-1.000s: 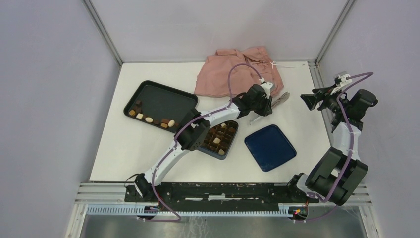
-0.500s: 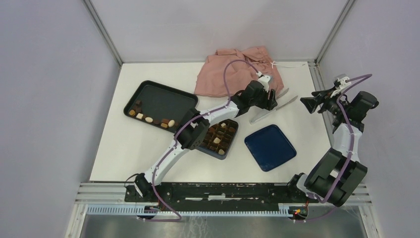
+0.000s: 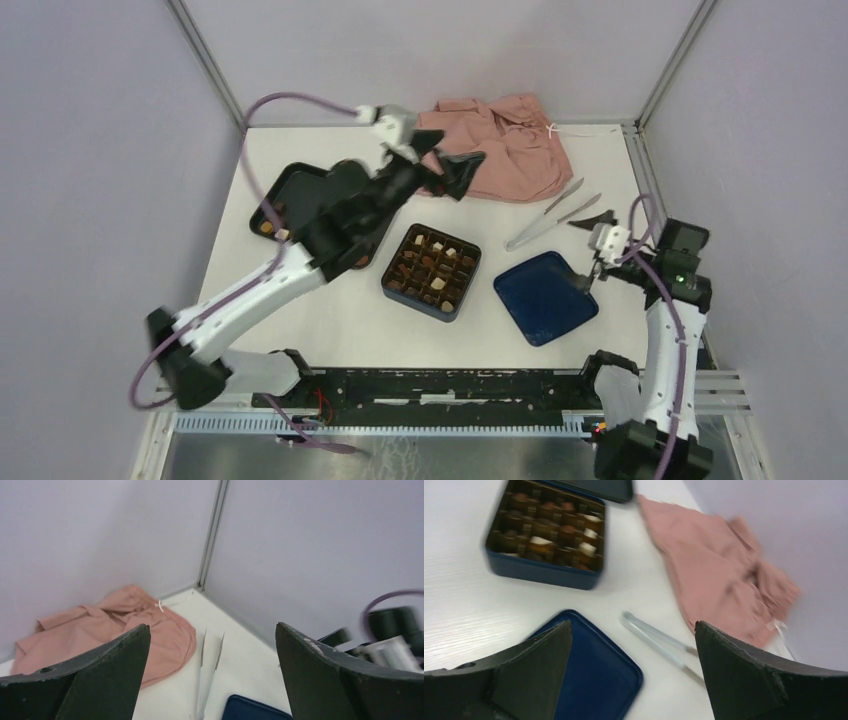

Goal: Pack the chocolate
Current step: Place the clamp at the center of the board, then pick up the box lid from the center of the board.

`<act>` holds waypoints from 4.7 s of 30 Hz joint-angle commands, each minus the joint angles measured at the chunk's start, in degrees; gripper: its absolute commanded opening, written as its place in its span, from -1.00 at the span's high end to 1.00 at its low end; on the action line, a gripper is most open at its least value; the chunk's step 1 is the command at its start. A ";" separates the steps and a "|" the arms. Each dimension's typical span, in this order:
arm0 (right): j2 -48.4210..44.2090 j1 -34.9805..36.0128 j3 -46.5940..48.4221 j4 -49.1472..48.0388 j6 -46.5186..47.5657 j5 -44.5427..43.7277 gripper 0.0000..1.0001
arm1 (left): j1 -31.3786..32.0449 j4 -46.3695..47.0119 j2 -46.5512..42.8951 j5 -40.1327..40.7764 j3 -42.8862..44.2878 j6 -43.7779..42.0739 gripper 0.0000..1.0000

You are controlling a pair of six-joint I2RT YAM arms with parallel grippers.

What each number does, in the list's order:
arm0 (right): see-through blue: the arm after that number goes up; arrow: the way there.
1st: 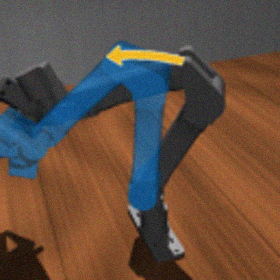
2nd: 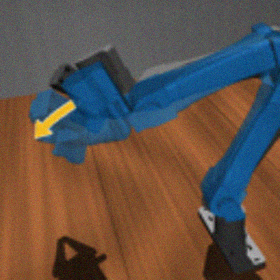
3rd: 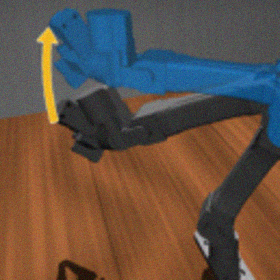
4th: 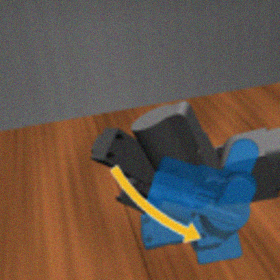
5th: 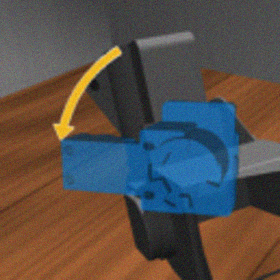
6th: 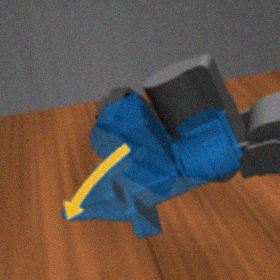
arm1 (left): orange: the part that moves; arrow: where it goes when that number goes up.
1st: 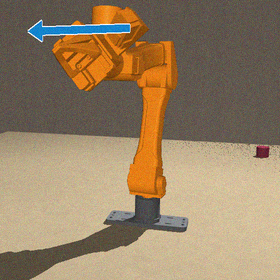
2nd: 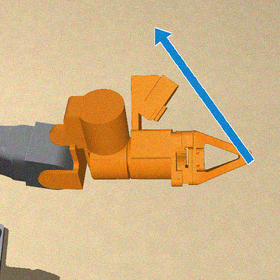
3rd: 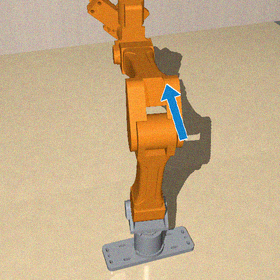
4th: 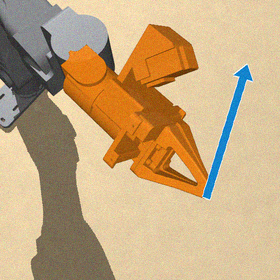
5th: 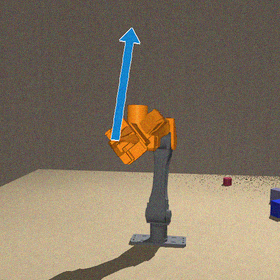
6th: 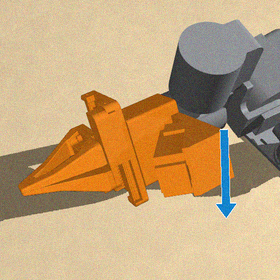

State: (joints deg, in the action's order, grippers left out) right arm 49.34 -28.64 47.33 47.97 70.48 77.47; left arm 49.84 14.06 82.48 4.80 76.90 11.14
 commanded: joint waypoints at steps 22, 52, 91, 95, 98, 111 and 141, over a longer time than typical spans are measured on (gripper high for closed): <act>6.30 58.53 -20.34 -25.09 -31.07 -60.47 -0.69 | -0.18 -18.09 -47.58 9.31 -44.09 28.79 -0.96; 20.93 62.39 -10.65 -22.67 -47.32 -58.15 -0.23 | -0.14 -33.46 -47.88 24.66 -44.42 30.13 -0.69; 23.49 66.29 -15.51 -32.30 -72.54 -73.08 0.18 | -7.62 -34.34 -23.21 30.17 -41.94 35.97 -0.26; 25.04 66.82 -15.32 -32.40 -72.85 -73.06 0.32 | -9.36 -33.25 -23.23 27.86 -43.33 35.98 -0.23; 26.19 67.22 -13.94 -31.11 -71.68 -73.09 0.60 | -10.49 -31.88 -23.09 25.95 -44.30 36.06 -0.19; 21.67 67.23 -12.13 -27.46 -66.06 -74.93 1.00 | -11.00 -29.54 -21.57 21.01 -46.09 34.87 -0.09; 5.79 47.93 -3.65 -26.79 -71.15 -31.80 1.00 | -11.16 -17.74 -38.09 -3.72 -47.86 25.29 -0.56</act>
State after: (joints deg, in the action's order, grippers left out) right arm 54.41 20.25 37.67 23.73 2.66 37.87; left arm 38.85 -14.57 47.33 14.85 30.15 41.54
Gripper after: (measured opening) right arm 0.006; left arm 0.746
